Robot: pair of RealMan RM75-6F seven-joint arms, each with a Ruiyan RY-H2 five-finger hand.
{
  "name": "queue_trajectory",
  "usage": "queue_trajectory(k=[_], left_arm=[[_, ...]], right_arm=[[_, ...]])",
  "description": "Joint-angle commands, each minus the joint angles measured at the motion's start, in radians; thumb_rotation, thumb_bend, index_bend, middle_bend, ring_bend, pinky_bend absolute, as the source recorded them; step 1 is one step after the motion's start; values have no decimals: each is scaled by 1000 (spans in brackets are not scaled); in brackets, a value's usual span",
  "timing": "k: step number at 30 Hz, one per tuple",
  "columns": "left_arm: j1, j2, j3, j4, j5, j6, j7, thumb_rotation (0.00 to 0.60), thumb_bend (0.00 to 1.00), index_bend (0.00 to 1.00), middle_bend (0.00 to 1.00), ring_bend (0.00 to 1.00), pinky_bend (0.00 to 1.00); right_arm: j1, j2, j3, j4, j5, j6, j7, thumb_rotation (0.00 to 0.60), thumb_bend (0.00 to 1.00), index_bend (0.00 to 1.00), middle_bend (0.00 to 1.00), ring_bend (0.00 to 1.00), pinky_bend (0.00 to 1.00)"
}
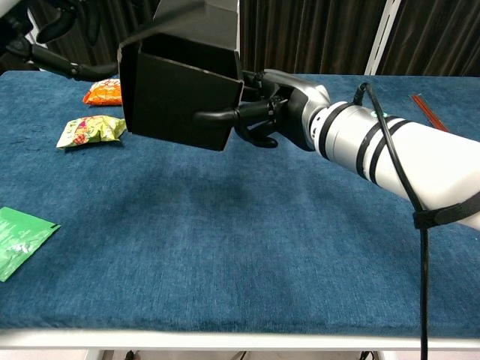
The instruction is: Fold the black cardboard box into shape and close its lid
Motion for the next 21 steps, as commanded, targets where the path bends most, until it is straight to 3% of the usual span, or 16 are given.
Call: queue_trajectory(k=[1, 21], left_arm=[[-19, -7, 17, 31, 19, -1, 18, 600, 173, 290, 278, 624, 904], [-74, -116, 135, 273, 74, -24, -12, 600, 173, 322, 282, 625, 900]], right_arm=[[12, 3, -9, 6, 13, -6, -24, 600, 228, 350, 442, 756, 1000], [50, -15, -33, 119, 31, -41, -66, 600, 237, 350, 438, 756, 1000]])
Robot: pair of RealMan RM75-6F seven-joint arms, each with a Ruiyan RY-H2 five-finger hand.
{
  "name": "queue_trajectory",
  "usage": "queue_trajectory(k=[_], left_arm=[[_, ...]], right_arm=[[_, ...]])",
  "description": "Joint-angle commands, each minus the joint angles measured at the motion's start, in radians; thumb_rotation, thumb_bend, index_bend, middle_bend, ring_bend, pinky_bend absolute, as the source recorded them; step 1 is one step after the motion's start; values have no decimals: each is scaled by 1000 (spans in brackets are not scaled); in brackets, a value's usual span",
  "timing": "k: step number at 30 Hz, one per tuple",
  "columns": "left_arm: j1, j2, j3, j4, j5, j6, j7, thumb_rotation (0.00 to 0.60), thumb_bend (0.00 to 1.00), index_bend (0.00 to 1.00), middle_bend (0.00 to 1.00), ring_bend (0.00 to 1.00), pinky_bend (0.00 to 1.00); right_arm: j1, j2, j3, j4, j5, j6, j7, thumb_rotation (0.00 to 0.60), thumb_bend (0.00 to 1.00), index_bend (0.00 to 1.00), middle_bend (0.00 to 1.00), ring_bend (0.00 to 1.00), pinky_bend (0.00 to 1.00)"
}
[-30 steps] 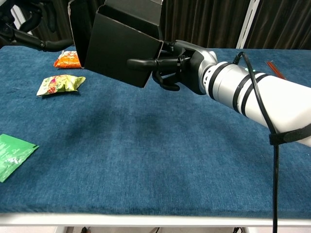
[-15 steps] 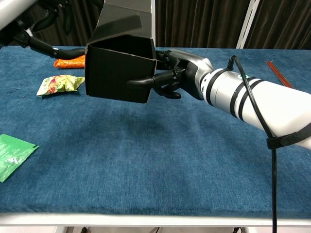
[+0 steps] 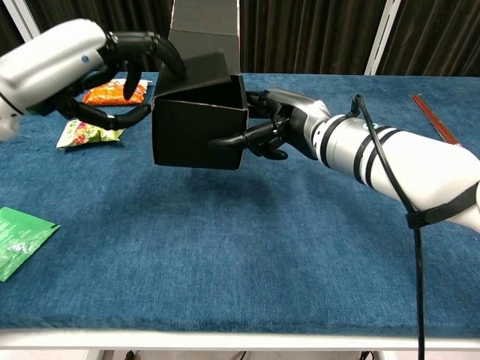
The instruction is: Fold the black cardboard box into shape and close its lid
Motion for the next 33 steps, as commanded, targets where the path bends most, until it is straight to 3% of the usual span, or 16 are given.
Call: queue_trajectory(k=[1, 10, 20, 33], left_arm=[[-10, -15, 25, 34, 11, -7, -7, 600, 172, 322, 282, 625, 899], [-27, -52, 78, 117, 28, -44, 8, 600, 172, 322, 282, 624, 892], [-23, -116, 135, 227, 37, -58, -15, 600, 172, 322, 289, 624, 886], [-63, -69, 154, 154, 26, -124, 54, 600, 172, 320, 289, 624, 885]], right_arm=[[5, -2, -6, 13, -11, -7, 0, 600, 238, 350, 438, 756, 1000], [27, -28, -25, 94, -40, -29, -7, 600, 242, 350, 433, 756, 1000], [28, -72, -45, 223, -115, -44, 72, 600, 243, 350, 427, 754, 1000], [12, -86, -108, 298, -265, -7, 178, 600, 250, 355, 415, 748, 1000]])
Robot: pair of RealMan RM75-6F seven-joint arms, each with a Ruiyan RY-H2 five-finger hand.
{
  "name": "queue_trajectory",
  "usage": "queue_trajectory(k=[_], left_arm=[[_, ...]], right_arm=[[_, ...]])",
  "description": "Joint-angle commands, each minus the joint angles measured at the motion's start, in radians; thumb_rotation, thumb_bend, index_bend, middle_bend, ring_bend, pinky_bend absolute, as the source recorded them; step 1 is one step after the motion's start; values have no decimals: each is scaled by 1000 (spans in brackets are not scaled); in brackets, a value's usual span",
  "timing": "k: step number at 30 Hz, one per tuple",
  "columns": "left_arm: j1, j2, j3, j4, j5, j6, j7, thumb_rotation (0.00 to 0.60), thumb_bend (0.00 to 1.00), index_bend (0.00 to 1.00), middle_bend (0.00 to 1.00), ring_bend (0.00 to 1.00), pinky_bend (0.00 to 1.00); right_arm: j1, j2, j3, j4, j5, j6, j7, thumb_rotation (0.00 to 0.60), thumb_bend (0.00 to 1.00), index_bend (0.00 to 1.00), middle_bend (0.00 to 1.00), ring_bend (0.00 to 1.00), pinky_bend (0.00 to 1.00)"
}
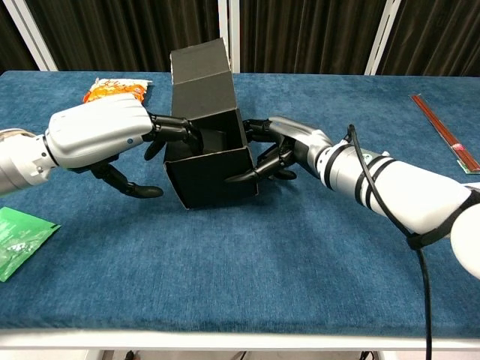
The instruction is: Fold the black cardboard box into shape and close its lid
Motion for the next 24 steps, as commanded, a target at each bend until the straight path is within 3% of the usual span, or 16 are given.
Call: queue_trajectory(k=[1, 16, 24], left_arm=[[-16, 26, 7, -45, -4, -38, 37, 600, 173, 319, 287, 624, 884], [-46, 96, 23, -192, -13, -158, 222, 600, 172, 307, 281, 628, 883], [-53, 90, 31, -171, 11, -147, 295, 600, 173, 435, 403, 667, 880]], right_arm=[[-5, -5, -14, 21, -25, 13, 27, 600, 252, 355, 415, 748, 1000], [-11, -25, -46, 74, -82, 61, 60, 600, 275, 356, 412, 740, 1000], [-12, -34, -53, 88, -93, 74, 73, 600, 276, 356, 412, 740, 1000]])
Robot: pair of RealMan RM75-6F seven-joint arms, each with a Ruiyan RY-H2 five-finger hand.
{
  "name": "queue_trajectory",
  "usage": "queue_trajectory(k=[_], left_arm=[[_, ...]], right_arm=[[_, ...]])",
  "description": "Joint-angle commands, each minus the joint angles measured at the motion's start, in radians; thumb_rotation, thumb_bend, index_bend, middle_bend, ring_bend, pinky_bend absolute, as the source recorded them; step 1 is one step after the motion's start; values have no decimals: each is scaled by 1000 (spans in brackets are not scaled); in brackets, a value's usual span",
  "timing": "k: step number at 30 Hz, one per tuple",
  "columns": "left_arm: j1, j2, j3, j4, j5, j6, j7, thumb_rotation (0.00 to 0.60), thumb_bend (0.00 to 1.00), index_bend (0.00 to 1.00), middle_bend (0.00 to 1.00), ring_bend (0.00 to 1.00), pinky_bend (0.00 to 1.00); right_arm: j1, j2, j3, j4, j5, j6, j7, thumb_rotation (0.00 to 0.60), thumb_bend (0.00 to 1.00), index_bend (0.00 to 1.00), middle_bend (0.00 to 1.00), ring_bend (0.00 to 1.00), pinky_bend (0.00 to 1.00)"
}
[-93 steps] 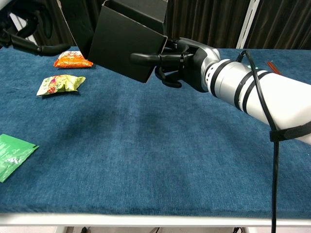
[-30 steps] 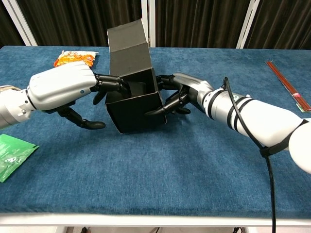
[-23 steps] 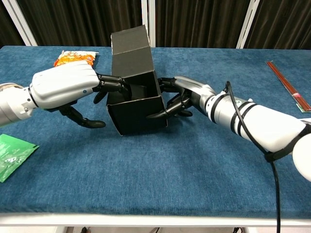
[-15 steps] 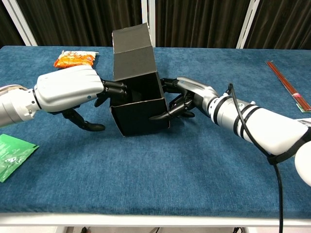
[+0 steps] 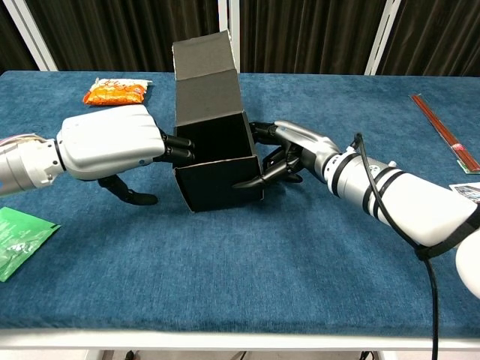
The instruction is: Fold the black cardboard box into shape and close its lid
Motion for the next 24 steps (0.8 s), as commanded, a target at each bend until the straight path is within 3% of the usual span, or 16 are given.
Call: queue_trajectory(k=[1, 8, 14, 18, 24], left_arm=[[-3, -3, 5, 3, 4, -3, -6, 600, 173, 437, 404, 669, 880], [-3, -6, 1, 19, 7, 25, -4, 600, 178, 539, 478, 678, 880], [7, -15, -3, 52, 8, 68, -16, 600, 183, 571, 510, 690, 881], [14, -14, -7, 55, 1, 82, -31, 600, 168, 536, 451, 688, 882], [27, -6, -23, 40, -16, 111, -31, 600, 122, 384, 298, 678, 888]], right_arm=[[-1, -4, -1, 4, -2, 4, 3, 600, 276, 356, 412, 740, 1000], [1, -12, -3, 10, -11, 16, 19, 600, 277, 356, 412, 740, 1000], [1, -23, -4, 19, -19, 31, 33, 600, 277, 356, 412, 740, 1000], [1, -29, 0, 24, -20, 40, 42, 600, 278, 356, 412, 740, 1000], [3, -37, 15, 24, -12, 51, 53, 600, 277, 356, 412, 740, 1000]])
